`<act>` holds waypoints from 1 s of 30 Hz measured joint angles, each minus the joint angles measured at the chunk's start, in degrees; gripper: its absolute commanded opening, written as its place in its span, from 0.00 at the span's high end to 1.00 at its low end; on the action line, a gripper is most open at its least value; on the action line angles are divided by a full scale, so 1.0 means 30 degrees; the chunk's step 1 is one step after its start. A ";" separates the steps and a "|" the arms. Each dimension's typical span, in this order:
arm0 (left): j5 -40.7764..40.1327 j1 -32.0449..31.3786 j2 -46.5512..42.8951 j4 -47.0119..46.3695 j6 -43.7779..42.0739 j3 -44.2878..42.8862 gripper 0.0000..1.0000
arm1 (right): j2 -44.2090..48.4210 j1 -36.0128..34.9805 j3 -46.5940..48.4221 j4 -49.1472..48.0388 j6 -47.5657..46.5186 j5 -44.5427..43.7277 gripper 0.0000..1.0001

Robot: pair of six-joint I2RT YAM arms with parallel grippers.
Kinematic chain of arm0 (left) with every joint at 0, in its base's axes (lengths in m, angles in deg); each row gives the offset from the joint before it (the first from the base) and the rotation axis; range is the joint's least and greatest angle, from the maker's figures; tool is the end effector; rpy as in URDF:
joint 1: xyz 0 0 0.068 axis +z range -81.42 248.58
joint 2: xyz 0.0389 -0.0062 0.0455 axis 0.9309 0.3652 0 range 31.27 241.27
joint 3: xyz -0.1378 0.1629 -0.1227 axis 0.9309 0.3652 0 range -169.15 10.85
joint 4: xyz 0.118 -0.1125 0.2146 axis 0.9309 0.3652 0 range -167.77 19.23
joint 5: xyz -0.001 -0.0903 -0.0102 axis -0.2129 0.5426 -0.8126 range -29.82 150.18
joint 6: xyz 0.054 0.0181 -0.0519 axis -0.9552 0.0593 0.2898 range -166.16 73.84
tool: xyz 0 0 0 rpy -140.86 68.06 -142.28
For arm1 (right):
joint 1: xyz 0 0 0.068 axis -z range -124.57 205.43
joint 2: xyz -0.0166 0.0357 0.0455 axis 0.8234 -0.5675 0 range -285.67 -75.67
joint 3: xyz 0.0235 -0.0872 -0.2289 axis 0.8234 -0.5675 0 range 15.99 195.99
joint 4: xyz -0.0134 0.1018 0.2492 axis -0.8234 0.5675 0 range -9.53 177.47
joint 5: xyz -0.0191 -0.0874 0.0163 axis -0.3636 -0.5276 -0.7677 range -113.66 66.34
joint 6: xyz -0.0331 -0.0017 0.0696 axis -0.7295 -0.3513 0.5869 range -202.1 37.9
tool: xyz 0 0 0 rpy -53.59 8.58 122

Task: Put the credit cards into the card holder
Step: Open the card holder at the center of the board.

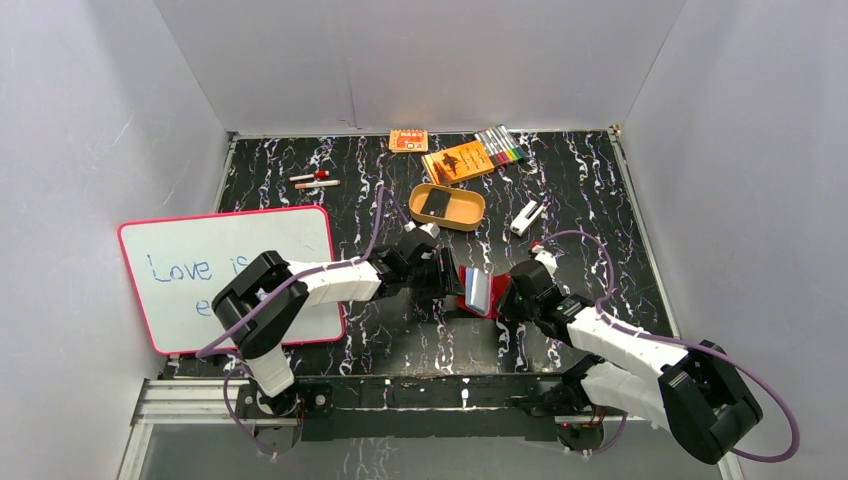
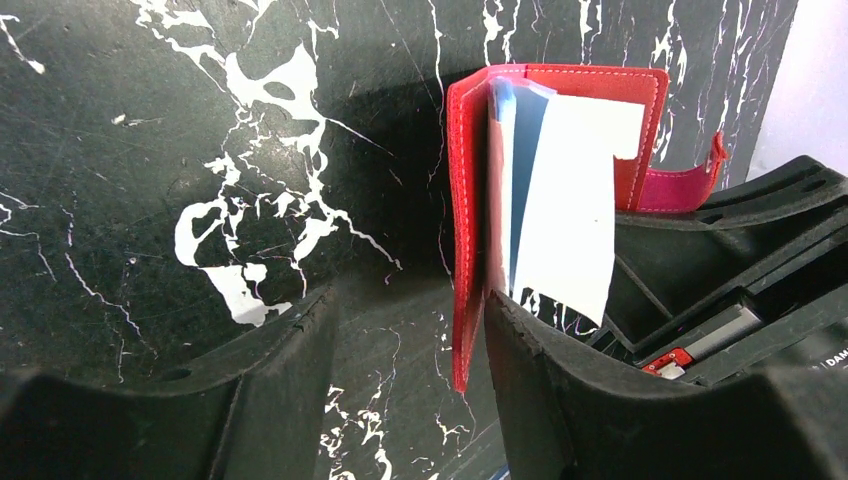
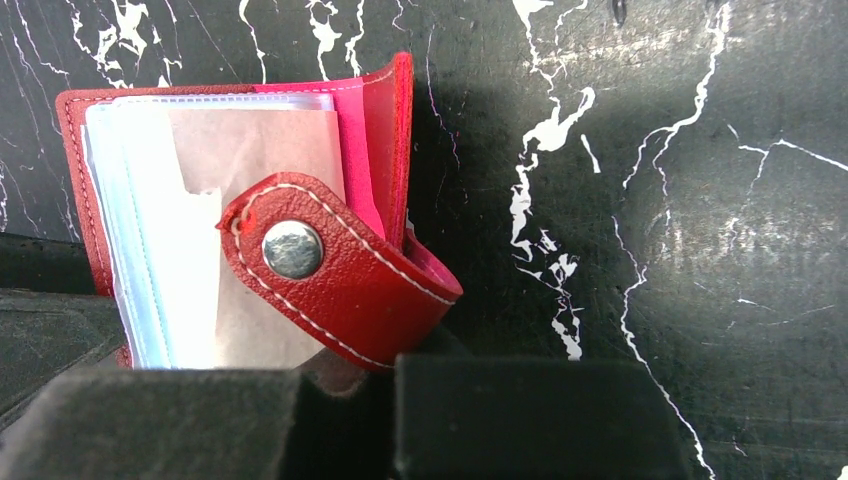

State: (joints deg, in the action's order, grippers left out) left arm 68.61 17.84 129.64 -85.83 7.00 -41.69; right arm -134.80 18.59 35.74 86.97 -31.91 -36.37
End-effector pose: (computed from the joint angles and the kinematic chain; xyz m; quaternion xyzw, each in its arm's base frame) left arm 0.2355 -0.3032 0.1222 0.0134 0.8960 -0.3863 0.2186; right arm 0.1919 0.1257 0.1027 0.1485 0.9100 0.1826 0.3414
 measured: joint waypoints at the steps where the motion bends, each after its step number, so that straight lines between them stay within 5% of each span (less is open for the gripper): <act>1: -0.0044 0.0000 -0.0022 0.0007 -0.0044 -0.0007 0.48 | 0.0000 0.0000 0.0000 0.0007 -0.0007 0.0000 1.00; 16: 0.0750 0.0000 0.1027 -0.0816 -0.0372 -0.0299 0.73 | 0.0058 0.0029 -0.0015 0.0051 -0.0211 0.0117 1.00; 21: 0.1515 0.0000 0.1763 -0.1472 -0.0357 -0.0342 1.00 | 0.0058 0.0029 -0.0015 0.0044 -0.0306 0.0226 1.00; 26: 0.1909 0.0000 0.1683 -0.1851 -0.0583 -0.0350 1.00 | 0.0168 0.0080 0.0226 0.0576 -0.0670 0.0474 0.51; 30: 0.1202 0.0000 0.1151 -0.0911 -0.0896 -0.0350 1.00 | 0.1311 0.0080 0.1093 0.2871 -0.1348 0.0590 0.41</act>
State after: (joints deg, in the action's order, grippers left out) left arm 72.22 17.84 133.10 -88.56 4.32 -42.73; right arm -130.87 18.83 39.01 95.59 -35.95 -34.60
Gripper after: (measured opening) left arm 0.022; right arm 0.551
